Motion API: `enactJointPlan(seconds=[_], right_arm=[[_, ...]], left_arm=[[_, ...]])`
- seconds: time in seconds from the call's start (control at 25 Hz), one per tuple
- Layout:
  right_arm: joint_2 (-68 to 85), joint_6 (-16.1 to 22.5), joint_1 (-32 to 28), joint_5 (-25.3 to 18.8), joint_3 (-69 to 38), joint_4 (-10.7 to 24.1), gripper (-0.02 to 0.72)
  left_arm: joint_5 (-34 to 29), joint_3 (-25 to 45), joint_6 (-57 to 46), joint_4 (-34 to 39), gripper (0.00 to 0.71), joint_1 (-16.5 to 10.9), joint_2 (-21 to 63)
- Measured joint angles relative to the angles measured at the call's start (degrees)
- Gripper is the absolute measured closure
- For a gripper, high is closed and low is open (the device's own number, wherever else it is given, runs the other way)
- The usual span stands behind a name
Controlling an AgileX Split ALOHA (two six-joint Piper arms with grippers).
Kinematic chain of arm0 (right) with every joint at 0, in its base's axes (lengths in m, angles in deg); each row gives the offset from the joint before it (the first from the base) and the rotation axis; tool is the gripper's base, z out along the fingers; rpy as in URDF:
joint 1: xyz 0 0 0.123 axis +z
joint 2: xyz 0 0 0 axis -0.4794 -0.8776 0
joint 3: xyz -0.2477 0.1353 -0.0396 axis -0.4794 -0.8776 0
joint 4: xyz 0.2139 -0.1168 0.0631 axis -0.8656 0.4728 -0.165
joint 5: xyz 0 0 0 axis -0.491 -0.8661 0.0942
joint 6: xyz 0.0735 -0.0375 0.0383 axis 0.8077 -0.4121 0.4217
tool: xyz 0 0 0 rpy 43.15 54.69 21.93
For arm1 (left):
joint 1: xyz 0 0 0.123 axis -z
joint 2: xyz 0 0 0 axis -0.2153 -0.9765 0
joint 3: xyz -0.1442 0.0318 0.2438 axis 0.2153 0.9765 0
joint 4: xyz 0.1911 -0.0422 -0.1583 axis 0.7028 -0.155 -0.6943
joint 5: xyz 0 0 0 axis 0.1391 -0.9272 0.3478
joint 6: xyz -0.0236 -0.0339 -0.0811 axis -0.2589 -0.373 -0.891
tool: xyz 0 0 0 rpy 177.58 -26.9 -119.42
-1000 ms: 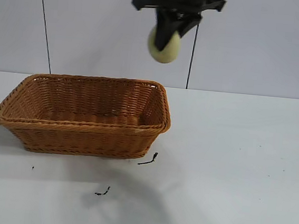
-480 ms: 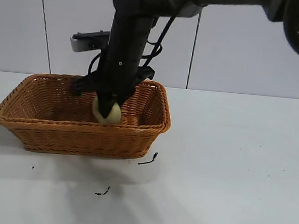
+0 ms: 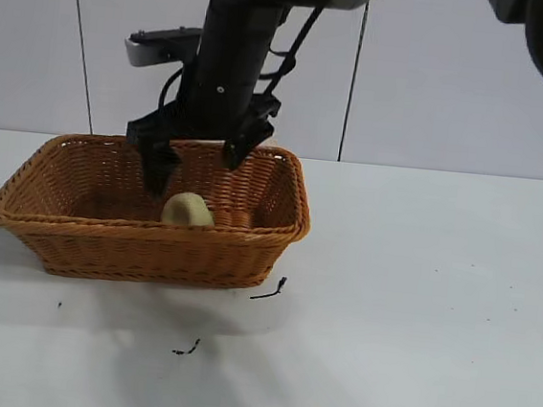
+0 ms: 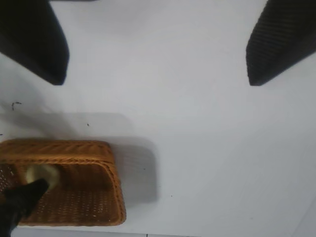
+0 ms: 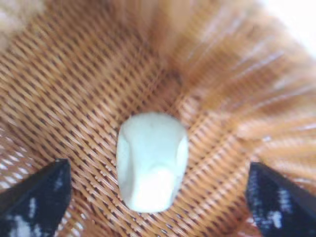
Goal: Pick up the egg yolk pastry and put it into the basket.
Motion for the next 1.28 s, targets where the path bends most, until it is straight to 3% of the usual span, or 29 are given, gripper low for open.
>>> enactJointPlan(seconds=[0.28, 0.64, 1.0, 1.28], right_arm=[[1.13, -0.05, -2.77, -6.0, 9.37, -2.22, 0.01], [1.13, -0.05, -18.16, -9.27, 10.03, -3.21, 0.01], [1.13, 0.43, -33.05, -9.6, 9.97, -3.11, 0.01], [5.97, 0.63, -38.16, -9.62, -0.12, -3.04, 0.01]], left_arm=[[0.0, 0.0, 0.0, 0.0, 0.014, 0.0, 0.0], [0.0, 0.0, 0.0, 0.0, 0.014, 0.0, 0.0], [0.0, 0.0, 0.0, 0.0, 0.014, 0.0, 0.0], [0.0, 0.0, 0.0, 0.0, 0.014, 0.0, 0.0]])
